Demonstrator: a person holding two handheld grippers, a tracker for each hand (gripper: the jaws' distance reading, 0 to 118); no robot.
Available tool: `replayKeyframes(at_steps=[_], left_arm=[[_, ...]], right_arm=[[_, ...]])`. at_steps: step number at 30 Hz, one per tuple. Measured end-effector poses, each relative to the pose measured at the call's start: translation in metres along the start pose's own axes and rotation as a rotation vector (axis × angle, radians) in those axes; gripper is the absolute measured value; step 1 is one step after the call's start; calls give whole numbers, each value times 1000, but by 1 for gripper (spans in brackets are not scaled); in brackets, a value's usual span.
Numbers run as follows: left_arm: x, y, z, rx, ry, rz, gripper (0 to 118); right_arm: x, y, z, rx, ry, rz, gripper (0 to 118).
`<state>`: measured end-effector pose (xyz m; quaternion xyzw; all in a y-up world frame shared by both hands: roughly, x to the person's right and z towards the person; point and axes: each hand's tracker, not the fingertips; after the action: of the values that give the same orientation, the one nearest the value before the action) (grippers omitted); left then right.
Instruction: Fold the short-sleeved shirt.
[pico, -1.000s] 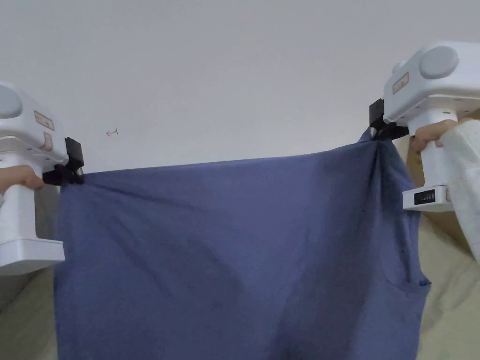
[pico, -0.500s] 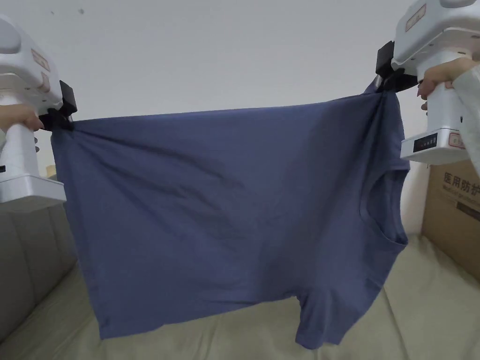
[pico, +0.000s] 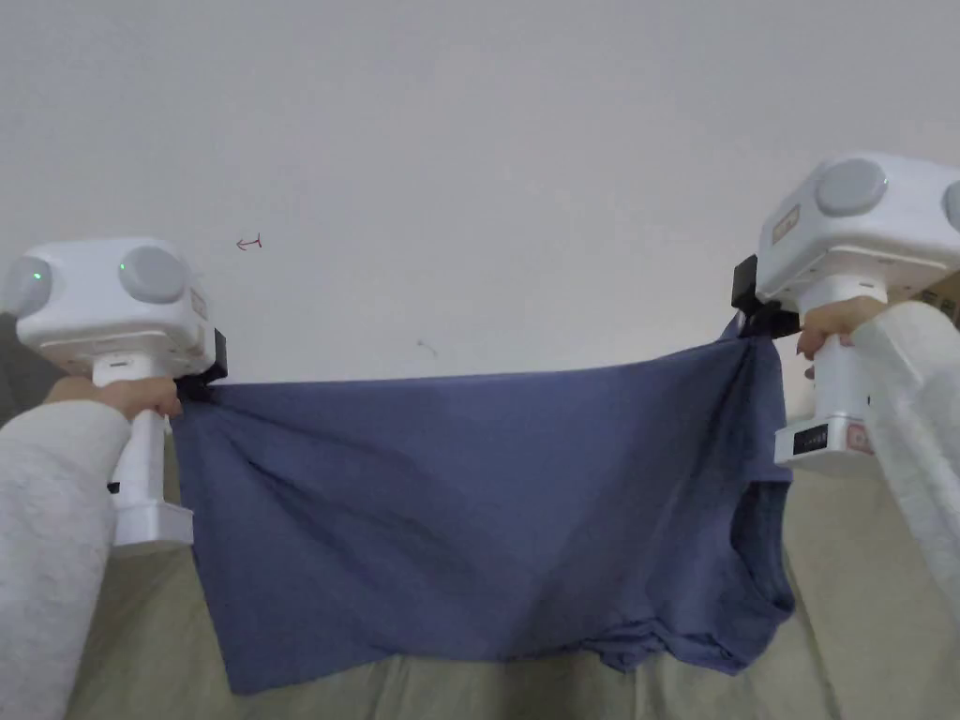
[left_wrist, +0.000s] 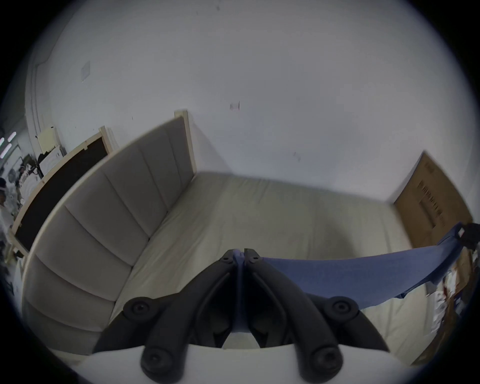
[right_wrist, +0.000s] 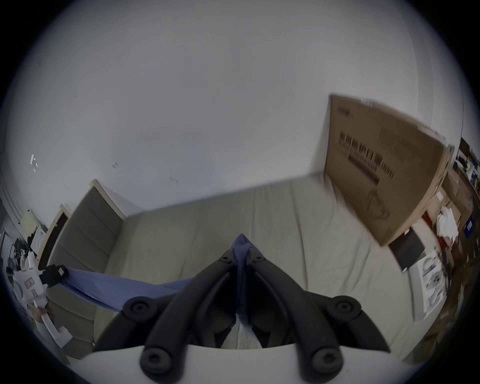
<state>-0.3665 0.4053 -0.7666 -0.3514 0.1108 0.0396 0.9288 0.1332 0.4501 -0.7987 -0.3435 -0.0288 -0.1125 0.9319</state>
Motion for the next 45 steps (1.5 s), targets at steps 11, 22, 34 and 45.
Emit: replayKeyframes(at_steps=[11,22,34,45], left_arm=[[23,-157,-176,-320,74,-32,3],[-12,-197,-139,-304,-6,35,3],[-75,-349,50,-223,-59,-57,3],[-116,-488,163,-212,3,-119,3]], right_arm=[[47,-163,-183,-360,-122,-69,4],[73,-188,-152,-338,-74,-45,4],[103,-370,59,-280,13,25,4],[133,-533,191,-361,7,39,4]])
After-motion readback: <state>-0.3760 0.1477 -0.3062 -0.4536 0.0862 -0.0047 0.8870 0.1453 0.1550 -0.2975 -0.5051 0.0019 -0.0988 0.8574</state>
